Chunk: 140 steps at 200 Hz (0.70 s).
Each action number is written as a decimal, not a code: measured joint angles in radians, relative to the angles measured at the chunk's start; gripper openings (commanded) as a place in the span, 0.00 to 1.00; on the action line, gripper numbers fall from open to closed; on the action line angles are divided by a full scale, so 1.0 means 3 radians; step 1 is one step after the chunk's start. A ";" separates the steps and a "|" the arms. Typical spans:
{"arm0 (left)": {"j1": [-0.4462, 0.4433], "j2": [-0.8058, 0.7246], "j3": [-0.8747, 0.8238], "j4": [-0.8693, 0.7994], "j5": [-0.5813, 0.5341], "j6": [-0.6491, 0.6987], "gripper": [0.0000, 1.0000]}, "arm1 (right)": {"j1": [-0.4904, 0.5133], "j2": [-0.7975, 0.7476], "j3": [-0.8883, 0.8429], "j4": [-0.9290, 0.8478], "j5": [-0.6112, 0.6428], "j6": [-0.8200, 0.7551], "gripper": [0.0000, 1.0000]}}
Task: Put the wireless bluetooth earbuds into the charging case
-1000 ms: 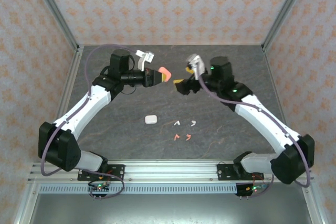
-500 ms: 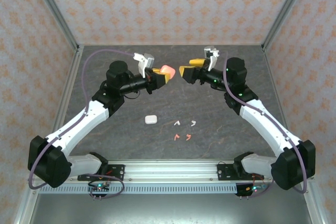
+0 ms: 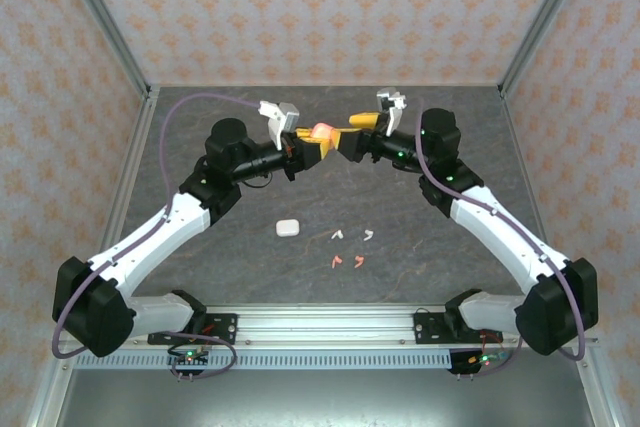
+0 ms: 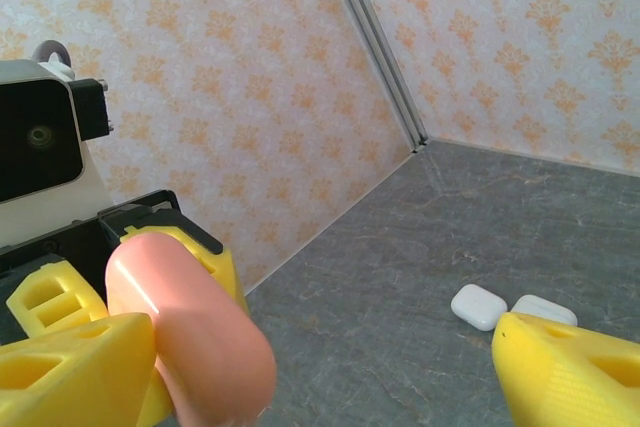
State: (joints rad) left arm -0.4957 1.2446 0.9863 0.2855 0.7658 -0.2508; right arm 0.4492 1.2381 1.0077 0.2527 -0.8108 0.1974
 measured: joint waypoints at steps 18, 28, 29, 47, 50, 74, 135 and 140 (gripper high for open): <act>0.0000 0.0000 0.0000 -0.0001 -0.0020 0.0023 0.00 | 0.0000 0.0014 0.0019 -0.0018 0.0013 -0.0013 0.87; 0.0000 0.0000 0.0000 -0.0001 -0.0031 0.0036 0.00 | 0.0000 0.0023 0.0029 -0.0023 0.0024 -0.0019 0.87; 0.0000 0.0000 0.0000 -0.0001 -0.0032 0.0037 0.00 | 0.0000 0.0025 0.0031 -0.0024 0.0025 -0.0023 0.87; 0.0001 0.0000 0.0000 -0.0004 -0.0064 0.0056 0.00 | 0.0000 0.0058 0.0081 -0.0060 0.0034 -0.0029 0.87; 0.0003 0.0000 0.0000 -0.0004 -0.0066 0.0057 0.00 | 0.0000 0.0066 0.0092 -0.0066 0.0034 -0.0034 0.87; 0.0003 0.0000 0.0000 -0.0019 -0.0084 0.0058 0.00 | -0.0001 0.0118 0.0178 -0.0098 0.0050 -0.0037 0.87; -0.0045 -0.0008 0.0000 -0.0048 0.0000 0.0126 0.00 | -0.0038 0.0238 0.0284 -0.0183 0.0172 -0.0034 0.87; -0.0043 -0.0008 0.0000 -0.0053 0.0000 0.0136 0.00 | -0.0039 0.0238 0.0284 -0.0182 0.0172 -0.0034 0.87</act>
State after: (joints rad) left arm -0.5087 1.2423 0.9863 0.2695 0.7658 -0.2100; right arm 0.4374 1.3094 1.0927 0.1982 -0.7593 0.1871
